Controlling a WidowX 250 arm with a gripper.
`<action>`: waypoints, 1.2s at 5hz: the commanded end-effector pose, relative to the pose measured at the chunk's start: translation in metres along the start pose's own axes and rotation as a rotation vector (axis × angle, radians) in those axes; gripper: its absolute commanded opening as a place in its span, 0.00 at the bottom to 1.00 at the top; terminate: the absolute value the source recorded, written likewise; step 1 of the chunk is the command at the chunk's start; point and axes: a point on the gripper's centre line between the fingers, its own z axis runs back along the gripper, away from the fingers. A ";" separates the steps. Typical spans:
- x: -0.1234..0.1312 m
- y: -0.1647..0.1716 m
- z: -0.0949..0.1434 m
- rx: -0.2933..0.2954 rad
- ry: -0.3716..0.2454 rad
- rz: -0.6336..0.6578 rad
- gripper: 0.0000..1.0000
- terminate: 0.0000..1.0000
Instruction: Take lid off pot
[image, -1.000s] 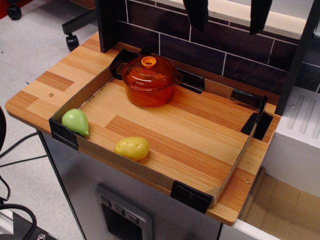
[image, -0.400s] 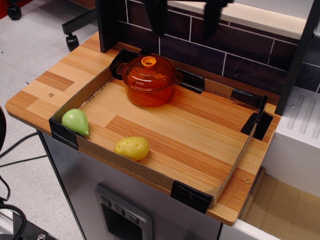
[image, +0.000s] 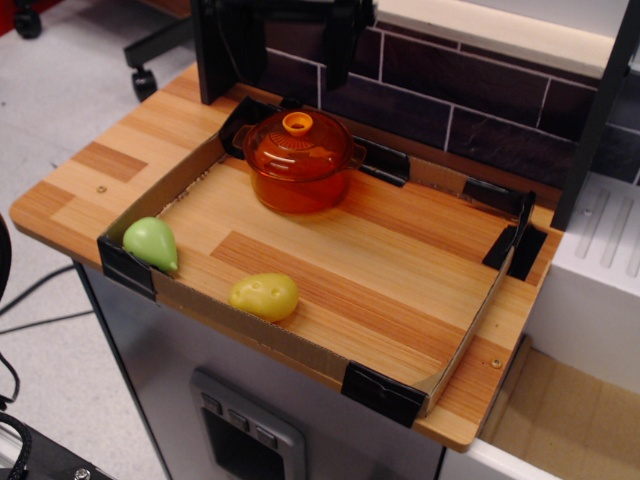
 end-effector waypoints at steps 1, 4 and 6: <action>0.027 0.016 -0.015 0.021 -0.069 0.051 1.00 0.00; 0.040 0.005 -0.042 0.032 -0.079 0.091 1.00 0.00; 0.046 0.007 -0.056 0.052 -0.065 0.113 1.00 0.00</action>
